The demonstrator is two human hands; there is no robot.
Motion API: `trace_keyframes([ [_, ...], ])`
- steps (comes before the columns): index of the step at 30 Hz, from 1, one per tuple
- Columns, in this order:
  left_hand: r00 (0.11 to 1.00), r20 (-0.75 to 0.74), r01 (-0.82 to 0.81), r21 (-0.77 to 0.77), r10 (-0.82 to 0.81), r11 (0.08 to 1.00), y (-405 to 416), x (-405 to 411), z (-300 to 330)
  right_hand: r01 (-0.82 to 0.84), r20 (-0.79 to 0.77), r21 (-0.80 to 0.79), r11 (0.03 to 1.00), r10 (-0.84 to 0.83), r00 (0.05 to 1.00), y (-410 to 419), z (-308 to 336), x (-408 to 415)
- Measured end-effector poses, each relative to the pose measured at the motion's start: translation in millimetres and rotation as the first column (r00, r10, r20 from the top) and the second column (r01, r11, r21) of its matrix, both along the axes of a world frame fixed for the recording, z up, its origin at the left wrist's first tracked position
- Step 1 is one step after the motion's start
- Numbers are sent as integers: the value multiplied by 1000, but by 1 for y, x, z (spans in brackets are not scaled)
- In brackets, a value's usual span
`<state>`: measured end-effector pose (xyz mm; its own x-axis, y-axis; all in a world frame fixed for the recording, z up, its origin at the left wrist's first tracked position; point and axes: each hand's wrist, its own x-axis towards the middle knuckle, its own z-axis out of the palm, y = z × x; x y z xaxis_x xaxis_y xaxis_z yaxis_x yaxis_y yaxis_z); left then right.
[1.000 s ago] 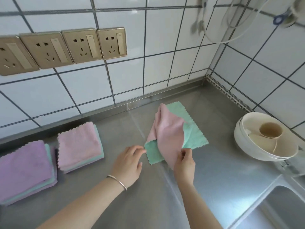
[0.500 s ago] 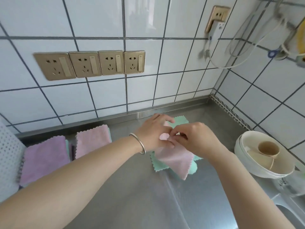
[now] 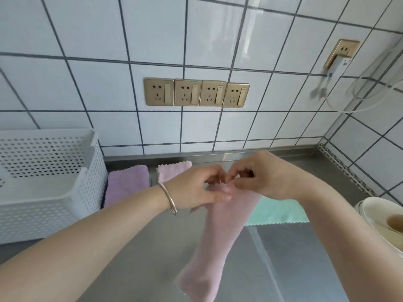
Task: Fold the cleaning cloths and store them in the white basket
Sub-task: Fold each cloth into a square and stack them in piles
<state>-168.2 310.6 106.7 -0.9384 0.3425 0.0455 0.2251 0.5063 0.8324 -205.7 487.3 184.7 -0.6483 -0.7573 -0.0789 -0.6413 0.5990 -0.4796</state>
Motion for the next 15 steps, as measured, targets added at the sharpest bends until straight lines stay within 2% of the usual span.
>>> trace_keyframes([
  [3, 990, -128, -84, -236, 54, 968, -28, 23, 5, -19, -18, -12, 1000, 18, 1000, -15, 3, 6],
  [6, 976, -185, -192, -478, 115, 857, -57, 43, 3, -33, -27, -19, 999, 33, 999, -28, 4, 12],
  [9, 980, -71, -194, -495, 184, 847, -97, 61, -18, -57, -77, -35, 998, 55, 996, -44, 1, 15],
  [12, 923, -13, -351, -438, 385, 827, -139, 79, -34, -33, -142, -32, 999, 28, 989, -56, -5, 9],
  [15, 862, -63, -491, -346, 502, 800, -163, 95, -25, -33, -155, 199, 980, 65, 986, -69, -17, 0],
])
